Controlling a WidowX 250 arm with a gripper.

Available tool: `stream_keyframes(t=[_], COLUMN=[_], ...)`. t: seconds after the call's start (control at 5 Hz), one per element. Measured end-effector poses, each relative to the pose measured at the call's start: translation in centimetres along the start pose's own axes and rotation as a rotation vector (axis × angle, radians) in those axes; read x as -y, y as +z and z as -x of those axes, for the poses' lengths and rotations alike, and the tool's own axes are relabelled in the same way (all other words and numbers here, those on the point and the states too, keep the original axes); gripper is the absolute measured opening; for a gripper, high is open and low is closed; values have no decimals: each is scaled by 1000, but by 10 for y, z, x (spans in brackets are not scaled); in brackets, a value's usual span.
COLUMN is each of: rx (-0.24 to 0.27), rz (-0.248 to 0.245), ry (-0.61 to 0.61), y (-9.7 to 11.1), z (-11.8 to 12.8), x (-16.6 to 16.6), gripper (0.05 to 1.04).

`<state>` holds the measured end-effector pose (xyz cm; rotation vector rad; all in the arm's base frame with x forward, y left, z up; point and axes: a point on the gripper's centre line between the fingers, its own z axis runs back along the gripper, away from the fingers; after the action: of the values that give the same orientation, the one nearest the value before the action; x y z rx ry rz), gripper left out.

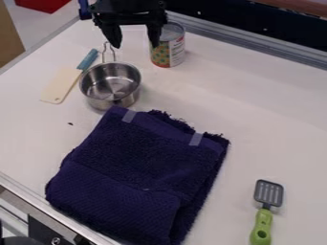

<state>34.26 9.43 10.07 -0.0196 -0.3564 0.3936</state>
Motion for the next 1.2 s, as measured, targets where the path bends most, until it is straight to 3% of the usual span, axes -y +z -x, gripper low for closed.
stream_keyframes(t=[0.2,0.4,0.6,0.8,1.0,1.2], rx=[-29,43,106,176,279,330], rz=[-7,-85,-126,-93,-72,-14], ry=[9,95,138,148,192,163], y=[-10,-29,-39,-35,-33,-44], z=[6,-11,-47,-73,-102,-125], x=[-2,-7,-3,3,3,11], gripper=[998,998,998,998,998,998])
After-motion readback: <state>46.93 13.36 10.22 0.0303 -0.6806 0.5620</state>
